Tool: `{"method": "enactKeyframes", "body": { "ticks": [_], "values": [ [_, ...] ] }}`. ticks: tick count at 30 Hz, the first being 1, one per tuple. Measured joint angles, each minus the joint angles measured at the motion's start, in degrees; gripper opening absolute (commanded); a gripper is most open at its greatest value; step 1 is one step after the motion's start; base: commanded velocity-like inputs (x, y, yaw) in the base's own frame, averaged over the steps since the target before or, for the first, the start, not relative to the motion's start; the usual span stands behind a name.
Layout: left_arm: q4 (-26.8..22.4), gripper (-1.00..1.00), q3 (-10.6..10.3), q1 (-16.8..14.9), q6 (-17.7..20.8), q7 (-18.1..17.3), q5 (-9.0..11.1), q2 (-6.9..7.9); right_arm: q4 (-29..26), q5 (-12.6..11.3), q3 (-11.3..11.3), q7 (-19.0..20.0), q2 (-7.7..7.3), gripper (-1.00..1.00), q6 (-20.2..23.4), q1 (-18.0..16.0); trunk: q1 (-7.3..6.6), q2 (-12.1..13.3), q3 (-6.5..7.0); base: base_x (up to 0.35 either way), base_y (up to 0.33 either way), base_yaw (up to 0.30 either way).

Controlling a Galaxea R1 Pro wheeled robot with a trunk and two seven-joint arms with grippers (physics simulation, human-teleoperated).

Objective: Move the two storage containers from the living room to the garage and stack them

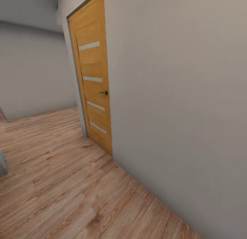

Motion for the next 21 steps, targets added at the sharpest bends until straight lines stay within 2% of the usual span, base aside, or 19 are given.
{"method": "enactKeyframes", "body": {
  "ticks": [16,21],
  "values": [
    [0.00,1.00,0.00,0.00,0.07,-0.07,-0.02,0.00,0.00,0.03,-0.02,-0.07,0.07,1.00,0.00,0.00,0.00,0.00,0.00,0.297,0.006,0.287],
    [0.02,1.00,0.00,-0.01,0.05,-0.08,-0.02,-0.01,-0.05,0.12,-0.07,-0.02,0.00,1.00,0.00,0.00,0.01,0.00,0.00,0.245,0.059,0.118]
  ]
}}
